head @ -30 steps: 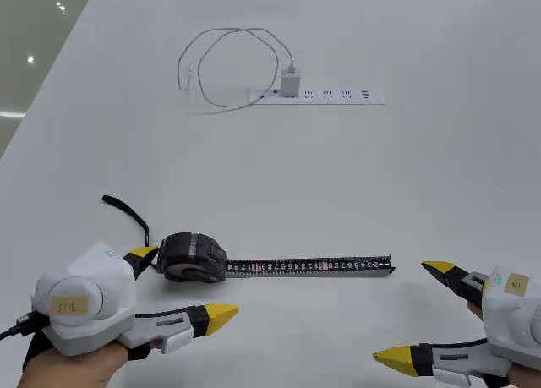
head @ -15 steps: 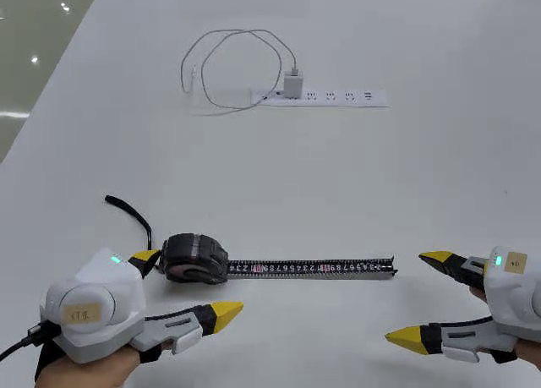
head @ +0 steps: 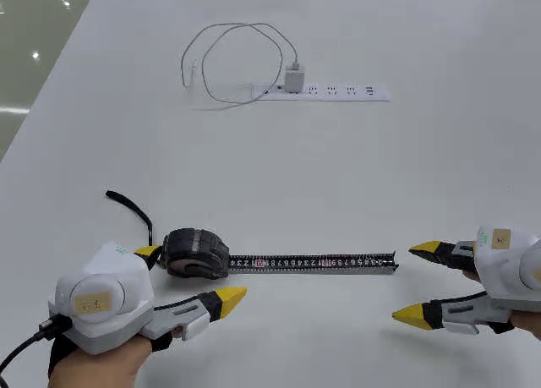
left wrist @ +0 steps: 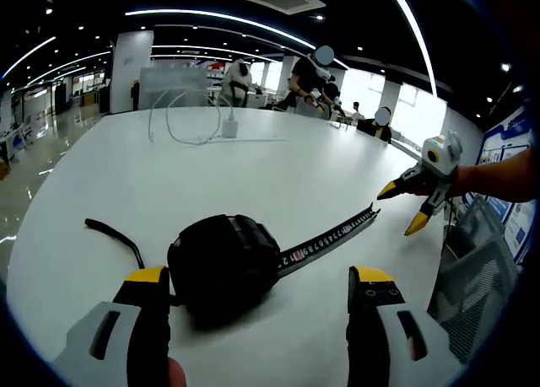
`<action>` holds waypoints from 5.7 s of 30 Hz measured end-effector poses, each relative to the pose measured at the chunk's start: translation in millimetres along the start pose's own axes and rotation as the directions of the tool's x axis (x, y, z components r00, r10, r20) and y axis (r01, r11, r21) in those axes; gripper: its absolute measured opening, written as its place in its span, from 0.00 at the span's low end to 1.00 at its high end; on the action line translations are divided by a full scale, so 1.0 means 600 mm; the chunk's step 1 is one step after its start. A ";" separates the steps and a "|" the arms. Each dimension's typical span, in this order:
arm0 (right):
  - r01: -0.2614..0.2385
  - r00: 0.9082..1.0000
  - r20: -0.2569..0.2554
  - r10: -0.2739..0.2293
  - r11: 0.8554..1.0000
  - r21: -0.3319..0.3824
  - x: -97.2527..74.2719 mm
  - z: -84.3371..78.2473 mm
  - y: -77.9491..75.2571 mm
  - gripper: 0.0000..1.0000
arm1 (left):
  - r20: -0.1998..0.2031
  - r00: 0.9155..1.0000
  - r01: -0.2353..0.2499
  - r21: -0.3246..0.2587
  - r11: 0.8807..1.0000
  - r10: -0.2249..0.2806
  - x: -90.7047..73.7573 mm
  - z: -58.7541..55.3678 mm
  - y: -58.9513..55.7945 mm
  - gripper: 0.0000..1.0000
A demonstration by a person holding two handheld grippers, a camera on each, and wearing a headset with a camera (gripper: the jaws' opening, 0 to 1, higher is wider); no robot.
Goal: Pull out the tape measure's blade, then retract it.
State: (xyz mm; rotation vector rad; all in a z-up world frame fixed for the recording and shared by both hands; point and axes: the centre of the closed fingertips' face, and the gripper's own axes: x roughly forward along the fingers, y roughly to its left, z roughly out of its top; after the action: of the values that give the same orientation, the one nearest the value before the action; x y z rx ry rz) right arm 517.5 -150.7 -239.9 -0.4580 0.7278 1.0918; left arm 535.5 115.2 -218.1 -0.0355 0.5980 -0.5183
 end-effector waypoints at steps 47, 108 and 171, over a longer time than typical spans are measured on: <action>-0.150 0.982 -0.143 0.127 0.974 -0.169 0.031 0.015 -0.039 0.31 | -0.033 0.961 -0.277 -0.159 0.948 0.275 0.032 -0.003 0.048 0.62; -0.228 0.958 -0.236 0.163 0.932 -0.283 0.046 -0.006 -0.043 0.11 | -0.049 0.956 -0.294 -0.234 0.927 0.290 0.037 -0.004 0.053 0.62; -0.231 0.956 -0.243 0.163 0.931 -0.283 0.073 0.028 -0.023 0.09 | -0.086 0.959 -0.282 -0.193 0.940 0.270 0.036 -0.010 0.055 0.58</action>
State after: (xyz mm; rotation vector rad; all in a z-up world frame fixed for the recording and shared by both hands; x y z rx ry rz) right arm 547.0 -117.9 -260.4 -0.7942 0.8091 1.3698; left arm 562.5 134.1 -240.6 -0.1289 0.6989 -0.1844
